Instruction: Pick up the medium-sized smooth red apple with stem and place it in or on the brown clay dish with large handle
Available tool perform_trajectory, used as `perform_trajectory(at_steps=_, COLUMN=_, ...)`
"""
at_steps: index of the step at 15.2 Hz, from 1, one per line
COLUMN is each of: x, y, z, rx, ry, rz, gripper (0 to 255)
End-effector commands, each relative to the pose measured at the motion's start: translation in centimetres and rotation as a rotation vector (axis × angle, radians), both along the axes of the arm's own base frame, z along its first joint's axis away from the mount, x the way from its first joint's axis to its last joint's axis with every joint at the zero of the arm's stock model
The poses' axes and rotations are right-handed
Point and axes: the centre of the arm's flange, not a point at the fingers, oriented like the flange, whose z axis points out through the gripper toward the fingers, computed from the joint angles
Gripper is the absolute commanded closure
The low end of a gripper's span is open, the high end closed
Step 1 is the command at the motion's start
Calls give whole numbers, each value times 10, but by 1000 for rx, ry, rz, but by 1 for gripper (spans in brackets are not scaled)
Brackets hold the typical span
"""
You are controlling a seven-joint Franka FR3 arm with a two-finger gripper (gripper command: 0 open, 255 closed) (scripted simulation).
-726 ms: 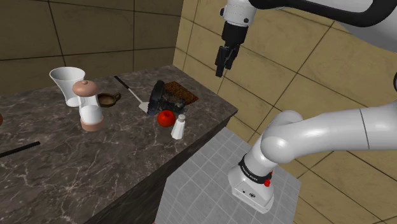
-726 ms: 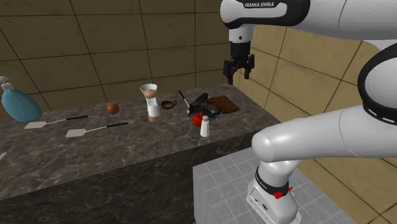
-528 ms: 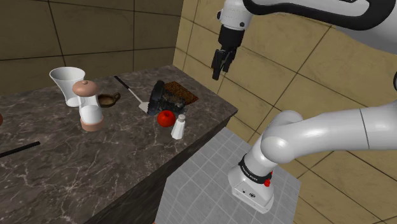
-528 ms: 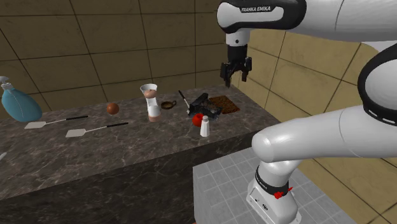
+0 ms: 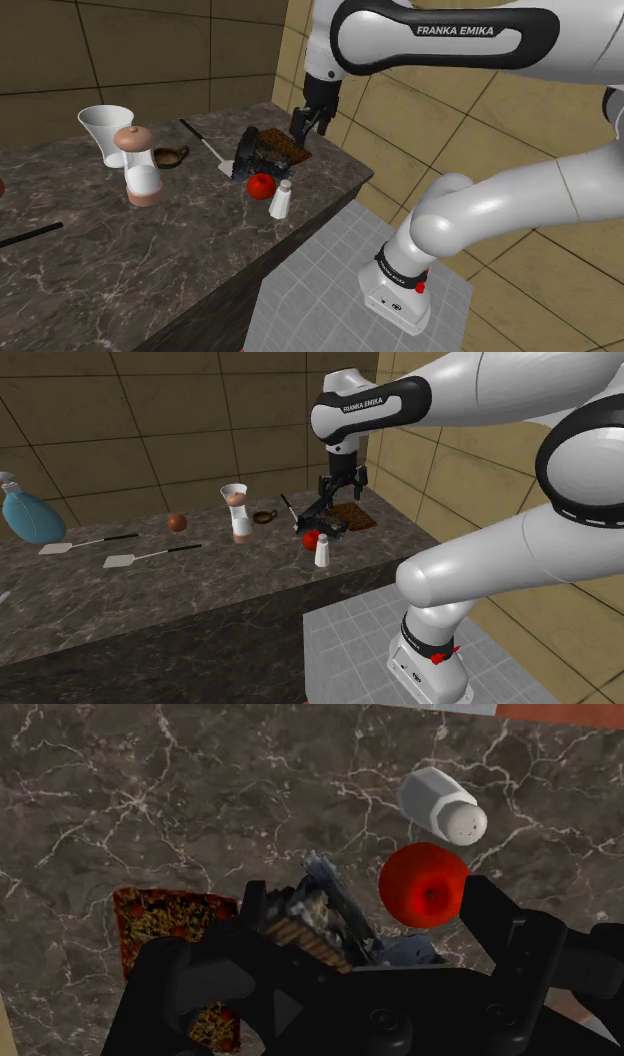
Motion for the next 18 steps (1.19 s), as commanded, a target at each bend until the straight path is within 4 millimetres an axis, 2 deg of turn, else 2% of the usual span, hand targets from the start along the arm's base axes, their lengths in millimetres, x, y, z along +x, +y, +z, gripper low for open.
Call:
perform_trajectory(at_steps=1, x=11, y=16, z=-20, rx=-6, ry=-16, rz=-23, gripper=0)
perform_trajectory(at_steps=11, x=72, y=85, z=-113, rx=-42, ry=-83, rz=-130, gripper=0)
perform_trajectory(at_steps=18, x=73, y=82, z=-145, rx=-42, ry=-84, rz=-131, gripper=0)
